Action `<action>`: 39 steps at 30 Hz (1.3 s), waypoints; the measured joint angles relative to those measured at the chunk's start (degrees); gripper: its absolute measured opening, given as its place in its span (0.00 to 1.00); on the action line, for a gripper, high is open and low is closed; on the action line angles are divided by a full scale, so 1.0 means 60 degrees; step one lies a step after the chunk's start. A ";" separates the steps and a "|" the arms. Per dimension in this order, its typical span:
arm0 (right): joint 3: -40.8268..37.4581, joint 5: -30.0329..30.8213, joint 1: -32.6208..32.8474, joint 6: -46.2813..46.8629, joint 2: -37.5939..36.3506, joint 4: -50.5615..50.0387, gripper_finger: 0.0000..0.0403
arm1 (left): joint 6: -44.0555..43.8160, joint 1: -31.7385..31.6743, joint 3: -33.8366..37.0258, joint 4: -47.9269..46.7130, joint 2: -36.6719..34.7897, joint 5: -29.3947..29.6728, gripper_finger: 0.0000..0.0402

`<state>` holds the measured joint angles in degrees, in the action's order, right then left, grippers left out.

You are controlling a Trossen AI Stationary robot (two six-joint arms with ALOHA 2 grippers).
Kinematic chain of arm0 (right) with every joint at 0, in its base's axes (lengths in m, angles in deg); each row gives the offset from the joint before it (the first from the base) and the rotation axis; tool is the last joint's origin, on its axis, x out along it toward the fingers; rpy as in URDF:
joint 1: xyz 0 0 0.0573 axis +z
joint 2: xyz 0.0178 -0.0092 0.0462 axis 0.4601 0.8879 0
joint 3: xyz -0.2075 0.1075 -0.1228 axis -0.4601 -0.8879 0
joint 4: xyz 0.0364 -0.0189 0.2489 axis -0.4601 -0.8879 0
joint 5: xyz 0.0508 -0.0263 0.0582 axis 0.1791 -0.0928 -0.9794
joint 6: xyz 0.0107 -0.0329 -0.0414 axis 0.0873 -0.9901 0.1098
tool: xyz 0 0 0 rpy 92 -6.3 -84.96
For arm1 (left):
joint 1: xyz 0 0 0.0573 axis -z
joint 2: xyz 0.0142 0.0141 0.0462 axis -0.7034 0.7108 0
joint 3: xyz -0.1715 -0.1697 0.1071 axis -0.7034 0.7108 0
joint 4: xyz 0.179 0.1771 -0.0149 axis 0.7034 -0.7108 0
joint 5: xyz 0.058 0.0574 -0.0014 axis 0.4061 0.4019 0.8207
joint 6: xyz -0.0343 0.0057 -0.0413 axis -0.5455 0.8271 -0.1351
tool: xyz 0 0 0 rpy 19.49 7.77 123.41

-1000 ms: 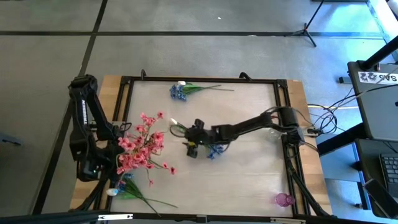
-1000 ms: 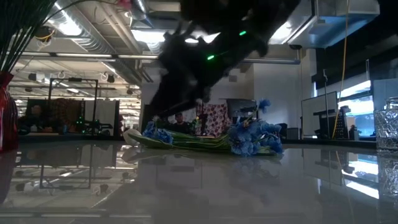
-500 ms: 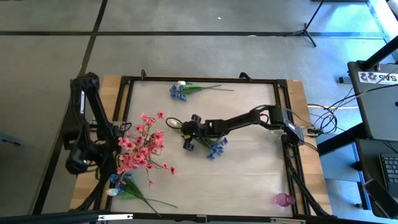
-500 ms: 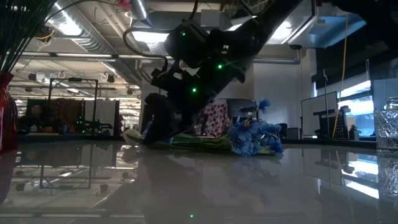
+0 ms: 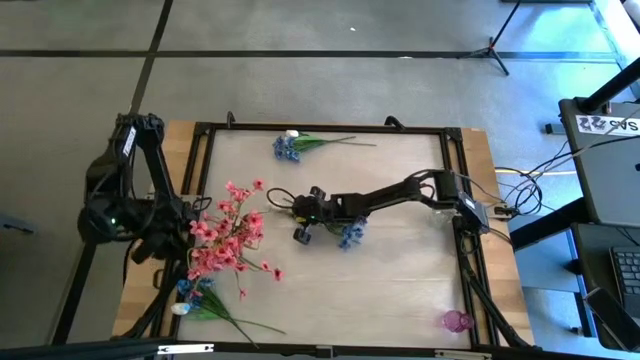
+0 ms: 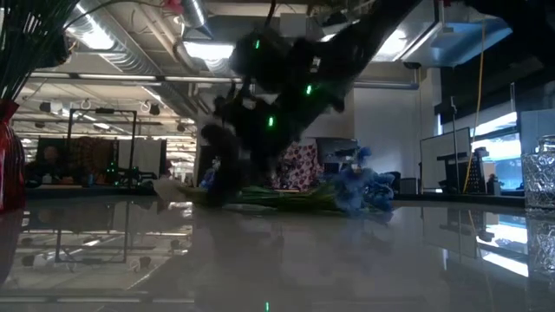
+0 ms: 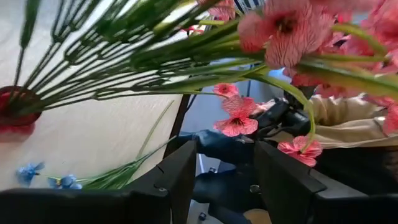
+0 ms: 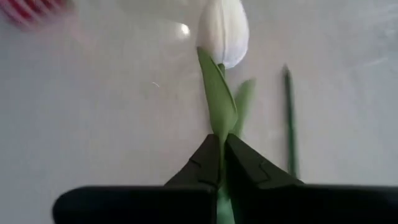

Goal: Sort flowers into vase by color
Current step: Put the center white tulip into the transparent vase

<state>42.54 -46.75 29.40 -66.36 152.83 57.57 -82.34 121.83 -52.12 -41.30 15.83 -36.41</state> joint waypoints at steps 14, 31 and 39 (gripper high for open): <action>-0.0936 0.1800 -0.0473 -0.0861 -0.5170 -0.0581 0.02 | 0.0270 -0.0004 -0.0004 -0.0420 -0.0475 -0.0177 0.39; -0.7838 0.0662 -0.1206 -0.2553 -1.5315 0.1108 0.02 | 0.4612 -0.0284 -0.0004 0.3077 -0.0316 0.3821 0.39; -0.8883 -0.1859 -0.2469 -0.2615 -1.7911 0.1078 0.01 | 0.6329 -0.1295 -0.0004 0.4641 0.0041 0.5054 0.39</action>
<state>-10.76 -57.90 14.59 -82.05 45.36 64.03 -44.37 114.05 -52.15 -13.45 16.07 -6.08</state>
